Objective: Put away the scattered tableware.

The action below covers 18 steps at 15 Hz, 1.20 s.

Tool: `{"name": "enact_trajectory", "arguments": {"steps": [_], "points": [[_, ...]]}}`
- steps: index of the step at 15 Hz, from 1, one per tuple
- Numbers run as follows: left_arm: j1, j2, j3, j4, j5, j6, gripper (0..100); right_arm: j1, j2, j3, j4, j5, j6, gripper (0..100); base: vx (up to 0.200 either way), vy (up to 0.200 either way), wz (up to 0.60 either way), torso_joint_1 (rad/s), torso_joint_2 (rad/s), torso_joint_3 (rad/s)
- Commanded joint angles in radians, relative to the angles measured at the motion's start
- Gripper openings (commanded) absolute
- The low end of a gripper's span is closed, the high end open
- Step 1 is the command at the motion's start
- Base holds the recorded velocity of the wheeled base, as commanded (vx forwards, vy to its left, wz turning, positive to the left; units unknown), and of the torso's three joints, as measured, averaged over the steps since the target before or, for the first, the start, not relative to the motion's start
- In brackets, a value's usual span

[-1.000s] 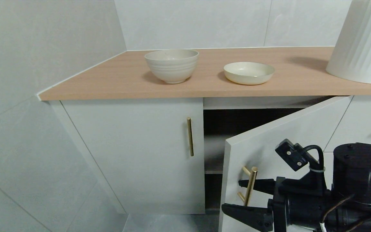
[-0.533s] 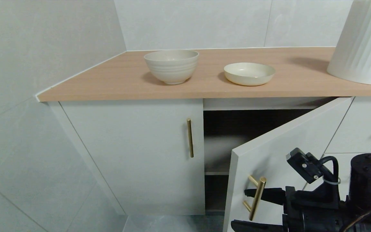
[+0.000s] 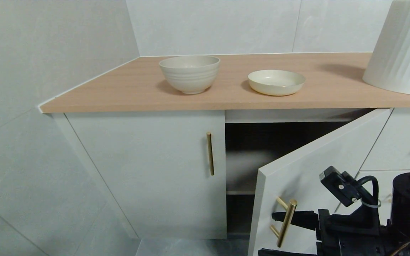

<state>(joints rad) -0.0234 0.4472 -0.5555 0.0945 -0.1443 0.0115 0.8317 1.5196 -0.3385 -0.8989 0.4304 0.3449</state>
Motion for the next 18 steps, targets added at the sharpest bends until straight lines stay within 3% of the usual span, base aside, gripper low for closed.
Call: {"name": "enact_trajectory", "arguments": {"steps": [1,2,3,4,5,6,7,10,11,12,14,18], "points": [[-0.032,0.450,-0.231,0.001,-0.169,-0.001,100,0.000,-0.001,0.001,0.002,-0.002,0.000,100,0.000,0.000,0.00,0.000,0.00,0.000],[-0.067,0.510,-0.239,-0.010,-0.198,-0.008,100,0.000,-0.004,0.001,0.002,-0.002,0.000,100,0.000,0.000,0.00,0.000,0.00,0.000],[-0.118,0.562,-0.236,-0.027,-0.205,-0.045,100,0.000,-0.002,0.001,0.002,-0.002,0.000,100,0.000,0.000,0.00,0.000,0.00,0.000],[-0.193,0.608,-0.230,-0.059,-0.205,-0.113,100,0.000,-0.002,0.003,0.002,-0.002,0.000,100,0.000,0.000,0.00,0.000,0.00,0.000],[-0.265,0.656,-0.224,-0.111,-0.207,-0.209,0,0.000,-0.002,0.004,0.002,-0.002,0.000,100,0.000,0.000,0.00,0.000,0.00,0.000],[-0.300,0.689,-0.221,-0.165,-0.207,-0.254,0,0.000,-0.002,0.007,0.002,-0.002,0.000,100,0.000,0.000,0.00,0.000,0.00,0.000],[-0.300,0.689,-0.221,-0.165,-0.207,-0.254,0,0.000,-0.002,0.007,0.002,-0.002,0.000,100,0.000,0.000,0.00,0.000,0.00,0.000],[-0.417,0.838,-0.127,-0.410,-0.209,-0.268,0,0.000,-0.007,0.007,0.002,-0.002,0.000,100,0.000,0.000,0.00,0.000,0.00,0.000],[-0.429,0.857,-0.116,-0.438,-0.209,-0.269,0,0.000,-0.007,0.007,0.002,-0.002,-0.001,100,0.000,0.000,0.00,0.000,0.00,0.000],[-0.486,0.959,-0.055,-0.582,-0.210,-0.268,0,0.000,-0.009,0.007,0.002,-0.002,0.000,100,0.000,0.000,0.00,0.000,0.00,0.000],[-0.536,1.122,-0.003,-0.792,-0.209,-0.268,0,0.000,-0.010,0.007,0.002,-0.002,0.000,100,0.000,0.000,0.00,0.000,0.00,0.000],[-0.665,1.403,0.003,-1.145,-0.210,-0.263,0,0.000,-0.018,0.007,0.002,-0.006,0.000,100,0.000,0.000,0.00,0.000,0.00,0.000]]}}
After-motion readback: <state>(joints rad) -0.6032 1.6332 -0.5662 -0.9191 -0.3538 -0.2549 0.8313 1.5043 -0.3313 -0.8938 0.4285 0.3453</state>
